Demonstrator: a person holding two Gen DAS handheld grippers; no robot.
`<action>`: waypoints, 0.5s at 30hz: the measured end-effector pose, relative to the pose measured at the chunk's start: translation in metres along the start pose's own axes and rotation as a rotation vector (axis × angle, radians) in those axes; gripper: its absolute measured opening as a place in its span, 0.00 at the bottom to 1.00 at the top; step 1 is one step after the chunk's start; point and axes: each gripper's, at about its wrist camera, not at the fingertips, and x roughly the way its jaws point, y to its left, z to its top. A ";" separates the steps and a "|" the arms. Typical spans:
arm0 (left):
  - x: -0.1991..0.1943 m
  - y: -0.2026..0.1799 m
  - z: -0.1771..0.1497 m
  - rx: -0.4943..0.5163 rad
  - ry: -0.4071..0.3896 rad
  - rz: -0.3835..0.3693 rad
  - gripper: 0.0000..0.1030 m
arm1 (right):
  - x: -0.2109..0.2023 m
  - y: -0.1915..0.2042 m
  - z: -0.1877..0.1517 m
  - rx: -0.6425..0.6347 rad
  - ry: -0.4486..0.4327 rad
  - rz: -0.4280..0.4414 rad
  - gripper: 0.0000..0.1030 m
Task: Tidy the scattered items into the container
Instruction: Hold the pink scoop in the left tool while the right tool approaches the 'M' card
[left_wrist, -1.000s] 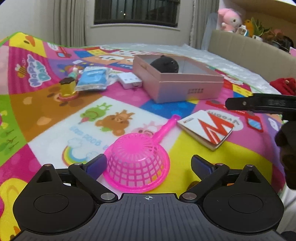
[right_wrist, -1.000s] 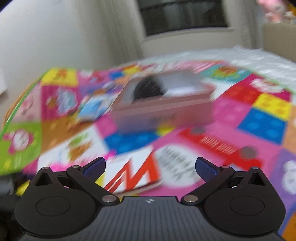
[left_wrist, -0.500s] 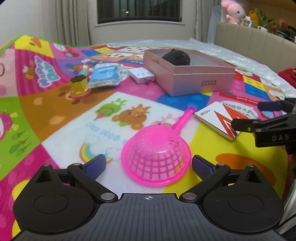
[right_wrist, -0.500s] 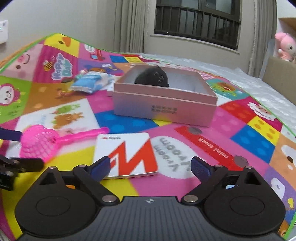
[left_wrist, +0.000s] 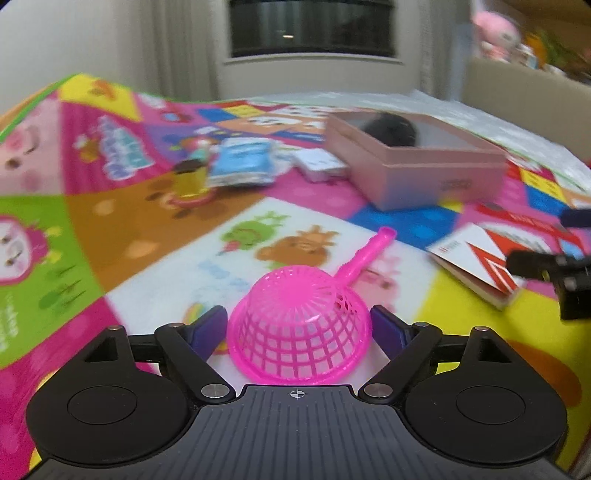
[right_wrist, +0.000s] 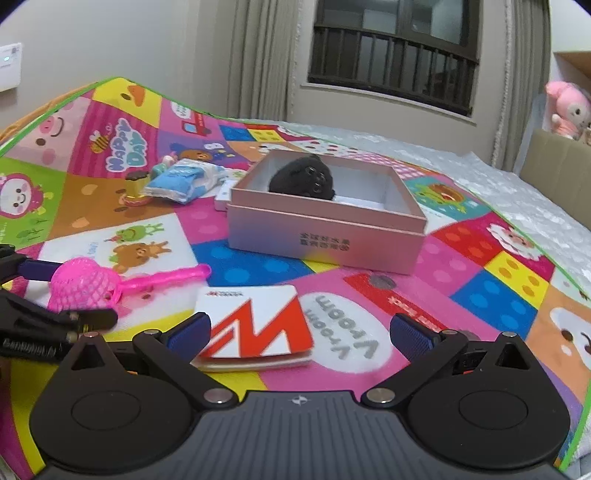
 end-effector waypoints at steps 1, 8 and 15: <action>0.000 0.004 0.000 -0.019 0.001 0.015 0.86 | 0.002 0.004 0.001 -0.017 -0.002 0.002 1.00; -0.002 0.014 -0.002 -0.062 0.015 0.020 0.92 | 0.037 0.023 0.009 -0.090 0.065 0.029 1.00; -0.002 0.011 -0.004 -0.068 0.026 -0.008 0.94 | 0.043 0.020 0.007 0.019 0.147 0.054 0.84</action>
